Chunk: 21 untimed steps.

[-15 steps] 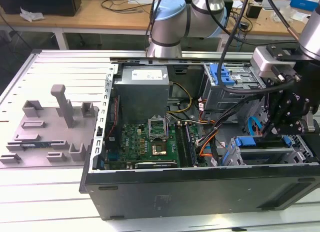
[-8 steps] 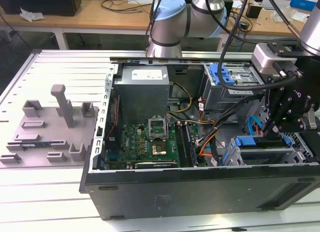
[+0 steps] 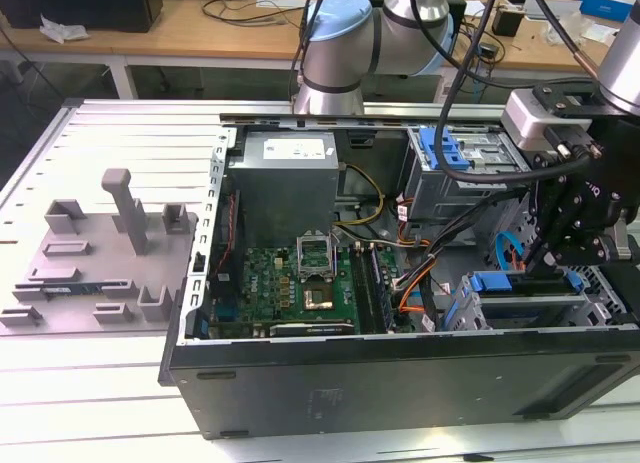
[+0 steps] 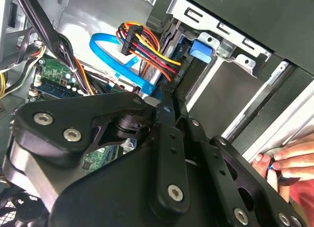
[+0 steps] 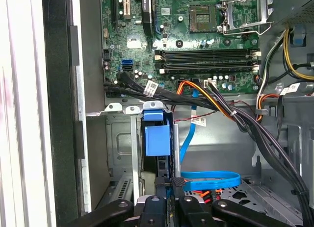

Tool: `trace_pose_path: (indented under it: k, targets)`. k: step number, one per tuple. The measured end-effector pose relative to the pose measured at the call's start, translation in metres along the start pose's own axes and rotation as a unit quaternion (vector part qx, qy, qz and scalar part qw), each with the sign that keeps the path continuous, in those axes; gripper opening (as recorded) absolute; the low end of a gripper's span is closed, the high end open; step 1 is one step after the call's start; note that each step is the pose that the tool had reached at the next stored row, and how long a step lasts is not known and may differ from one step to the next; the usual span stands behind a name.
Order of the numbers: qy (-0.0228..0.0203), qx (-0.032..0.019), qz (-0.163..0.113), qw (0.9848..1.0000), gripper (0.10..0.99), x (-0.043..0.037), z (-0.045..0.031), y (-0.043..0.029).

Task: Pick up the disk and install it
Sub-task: 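Insert the second disk wire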

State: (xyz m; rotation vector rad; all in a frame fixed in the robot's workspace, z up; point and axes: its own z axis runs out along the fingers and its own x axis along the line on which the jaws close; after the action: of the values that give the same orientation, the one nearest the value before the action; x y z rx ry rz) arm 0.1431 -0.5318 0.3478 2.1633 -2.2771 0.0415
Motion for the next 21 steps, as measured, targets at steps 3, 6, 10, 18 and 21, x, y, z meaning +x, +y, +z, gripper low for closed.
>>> trace_pose_path:
  k: [3, 6, 10, 18, 21]
  targets:
    - [-0.0001, 0.0, 0.0, 1.0, 0.165, 0.0, 0.0001, 0.0]
    - [-0.0001, 0.0, 0.0, 1.0, 0.165, -0.0001, 0.0007, -0.0002]
    - [0.0, 0.0, 0.0, 1.0, 0.165, -0.0002, 0.0027, -0.0003]
    - [-0.0002, 0.0001, -0.008, 1.0, 0.165, -0.0003, 0.005, -0.0003]
    - [-0.0002, 0.0002, -0.01, 1.0, 0.165, -0.0004, 0.0065, -0.0003]
